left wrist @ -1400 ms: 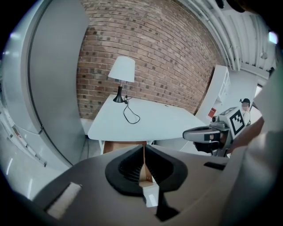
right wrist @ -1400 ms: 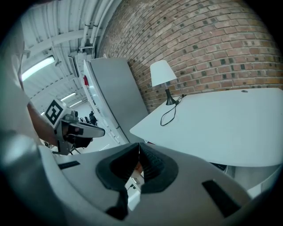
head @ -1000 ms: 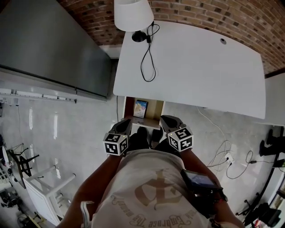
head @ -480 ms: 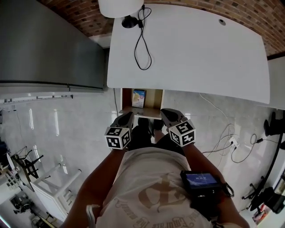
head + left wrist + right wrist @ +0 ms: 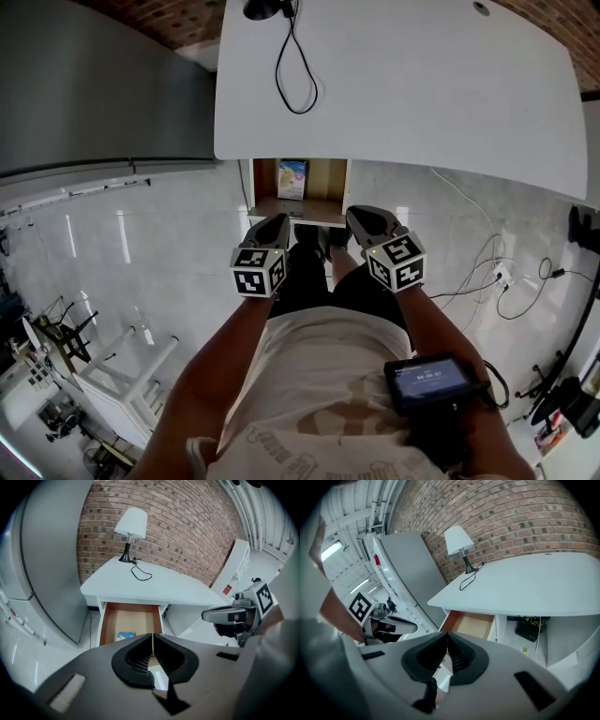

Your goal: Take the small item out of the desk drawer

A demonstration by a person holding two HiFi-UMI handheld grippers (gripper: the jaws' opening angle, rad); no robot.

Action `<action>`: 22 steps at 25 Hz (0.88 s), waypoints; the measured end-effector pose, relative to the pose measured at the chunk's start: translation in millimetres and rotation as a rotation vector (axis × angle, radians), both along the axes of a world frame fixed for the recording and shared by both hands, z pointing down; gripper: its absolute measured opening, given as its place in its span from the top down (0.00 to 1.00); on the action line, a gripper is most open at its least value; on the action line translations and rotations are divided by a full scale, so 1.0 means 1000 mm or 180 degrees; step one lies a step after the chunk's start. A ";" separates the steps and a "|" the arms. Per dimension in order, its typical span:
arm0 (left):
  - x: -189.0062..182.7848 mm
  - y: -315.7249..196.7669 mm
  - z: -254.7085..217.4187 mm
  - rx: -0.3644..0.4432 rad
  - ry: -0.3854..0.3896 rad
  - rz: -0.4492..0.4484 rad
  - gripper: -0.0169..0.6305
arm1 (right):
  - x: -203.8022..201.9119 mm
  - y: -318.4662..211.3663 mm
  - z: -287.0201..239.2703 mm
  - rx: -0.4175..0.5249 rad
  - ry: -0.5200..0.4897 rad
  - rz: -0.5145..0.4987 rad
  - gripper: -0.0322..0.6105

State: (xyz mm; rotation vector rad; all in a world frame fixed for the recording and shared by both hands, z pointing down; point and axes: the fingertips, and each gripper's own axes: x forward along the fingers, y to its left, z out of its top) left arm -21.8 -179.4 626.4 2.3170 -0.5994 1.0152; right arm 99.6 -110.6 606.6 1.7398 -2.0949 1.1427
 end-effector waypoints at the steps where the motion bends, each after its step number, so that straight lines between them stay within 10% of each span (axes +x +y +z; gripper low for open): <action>1: 0.000 0.002 0.003 -0.0017 -0.0014 0.0005 0.95 | -0.001 0.001 0.004 -0.0016 -0.0007 -0.0012 0.94; 22: -0.008 -0.003 0.069 -0.0248 -0.0122 -0.0132 0.95 | -0.015 0.004 0.056 -0.0127 -0.0154 0.0046 0.94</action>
